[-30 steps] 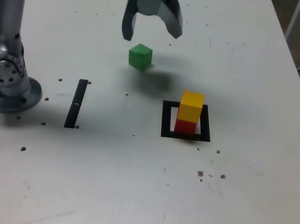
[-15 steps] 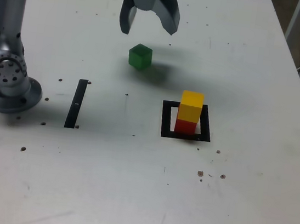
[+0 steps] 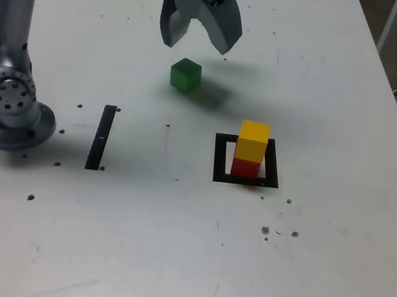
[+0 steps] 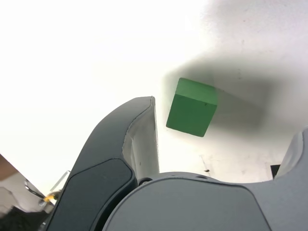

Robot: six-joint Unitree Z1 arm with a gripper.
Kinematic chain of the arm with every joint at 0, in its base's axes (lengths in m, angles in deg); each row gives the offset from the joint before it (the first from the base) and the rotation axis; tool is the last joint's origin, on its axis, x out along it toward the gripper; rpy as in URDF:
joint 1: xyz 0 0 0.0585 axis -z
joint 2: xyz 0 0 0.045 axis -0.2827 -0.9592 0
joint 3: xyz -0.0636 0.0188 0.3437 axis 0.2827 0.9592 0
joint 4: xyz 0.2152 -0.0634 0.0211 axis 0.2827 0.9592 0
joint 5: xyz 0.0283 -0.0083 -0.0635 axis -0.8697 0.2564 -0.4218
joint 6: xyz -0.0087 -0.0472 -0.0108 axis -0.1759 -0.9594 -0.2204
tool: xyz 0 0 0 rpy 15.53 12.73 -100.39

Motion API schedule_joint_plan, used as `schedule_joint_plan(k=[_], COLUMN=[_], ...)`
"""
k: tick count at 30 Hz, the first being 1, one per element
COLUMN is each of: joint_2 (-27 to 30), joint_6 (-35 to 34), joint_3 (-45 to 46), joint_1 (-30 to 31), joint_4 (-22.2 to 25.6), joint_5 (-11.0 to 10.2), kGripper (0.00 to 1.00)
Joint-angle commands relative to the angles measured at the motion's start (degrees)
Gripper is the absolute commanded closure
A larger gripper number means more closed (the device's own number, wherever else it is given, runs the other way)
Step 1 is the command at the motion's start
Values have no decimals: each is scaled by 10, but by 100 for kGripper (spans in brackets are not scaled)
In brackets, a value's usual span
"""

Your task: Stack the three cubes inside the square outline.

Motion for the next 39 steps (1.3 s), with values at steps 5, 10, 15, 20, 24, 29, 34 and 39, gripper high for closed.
schedule_joint_plan(k=[5, 10, 15, 20, 24, 29, 34, 39], joint_2=[5, 8, 9, 5, -4, -11, -16, -20], joint_6=[39, 53, 56, 53, 49, 43, 35, 28], joint_3=[3, 4, 13, 34, 54, 74, 95, 112], joint_1=[-5, -7, -7, -8, -7, -8, -7, -8], joint_4=[-13, -18, -25, -45, -66, -86, -107, -125], joint_5=[-2, -8, -13, -13, -13, -13, -13, -12], kGripper=[3, 4, 4, 4, 4, 5, 5, 6])
